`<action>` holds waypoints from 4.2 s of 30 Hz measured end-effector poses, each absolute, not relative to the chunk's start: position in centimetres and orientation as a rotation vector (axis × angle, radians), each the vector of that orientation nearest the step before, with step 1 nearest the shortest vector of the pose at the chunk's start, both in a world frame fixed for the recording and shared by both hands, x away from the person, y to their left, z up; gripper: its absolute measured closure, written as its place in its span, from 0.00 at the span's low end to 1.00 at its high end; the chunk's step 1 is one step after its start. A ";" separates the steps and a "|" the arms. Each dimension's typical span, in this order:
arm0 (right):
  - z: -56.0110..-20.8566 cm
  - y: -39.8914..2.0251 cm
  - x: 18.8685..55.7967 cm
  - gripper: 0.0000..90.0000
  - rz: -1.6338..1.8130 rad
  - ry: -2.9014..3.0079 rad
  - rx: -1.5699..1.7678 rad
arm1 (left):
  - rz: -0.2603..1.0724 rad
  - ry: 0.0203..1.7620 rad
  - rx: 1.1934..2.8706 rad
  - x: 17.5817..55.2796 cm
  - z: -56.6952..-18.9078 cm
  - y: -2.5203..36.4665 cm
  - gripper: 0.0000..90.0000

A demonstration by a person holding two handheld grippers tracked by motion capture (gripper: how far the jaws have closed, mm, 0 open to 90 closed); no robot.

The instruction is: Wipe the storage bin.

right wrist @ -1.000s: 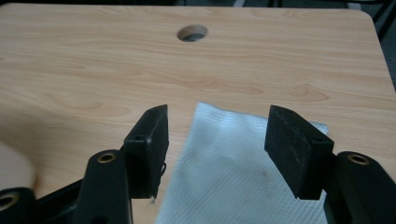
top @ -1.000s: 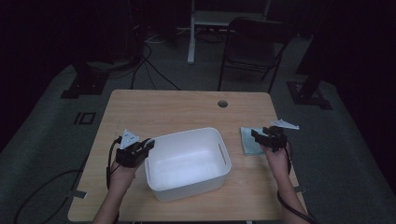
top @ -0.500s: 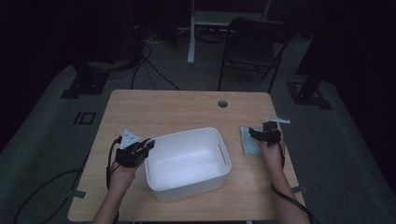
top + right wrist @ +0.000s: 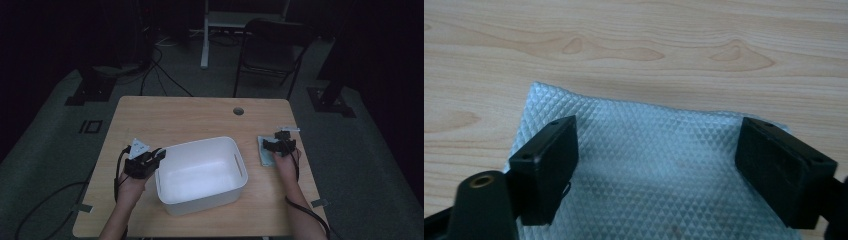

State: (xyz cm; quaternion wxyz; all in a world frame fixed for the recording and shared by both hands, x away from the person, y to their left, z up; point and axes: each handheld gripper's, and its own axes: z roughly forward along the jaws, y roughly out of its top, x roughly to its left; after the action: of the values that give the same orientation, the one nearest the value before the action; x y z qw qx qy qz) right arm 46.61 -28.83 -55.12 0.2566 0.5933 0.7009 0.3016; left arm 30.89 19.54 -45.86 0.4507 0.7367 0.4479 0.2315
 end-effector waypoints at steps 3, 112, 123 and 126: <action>-55.1 -28.8 46.7 0.18 0.813 1.911 1.609 | 0.571 1.107 1.819 30.9 -45.9 19.5 0.86; -47.6 -22.2 27.8 0.90 1.418 2.259 1.140 | 0.587 1.127 1.814 31.0 -45.8 19.1 0.87; -46.7 -22.6 28.9 0.90 1.446 2.286 1.130 | 0.590 1.128 1.817 31.0 -45.8 18.8 0.87; -47.5 -22.7 29.2 0.90 1.443 2.304 1.150 | 0.586 1.125 1.814 31.0 -45.8 18.8 0.87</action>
State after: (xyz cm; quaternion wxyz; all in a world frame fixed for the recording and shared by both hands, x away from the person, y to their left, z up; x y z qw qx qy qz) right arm 29.23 -22.68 -47.49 0.0947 0.3878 0.7769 0.4868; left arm 31.00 18.82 -45.84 0.4477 0.7328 0.4546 0.2366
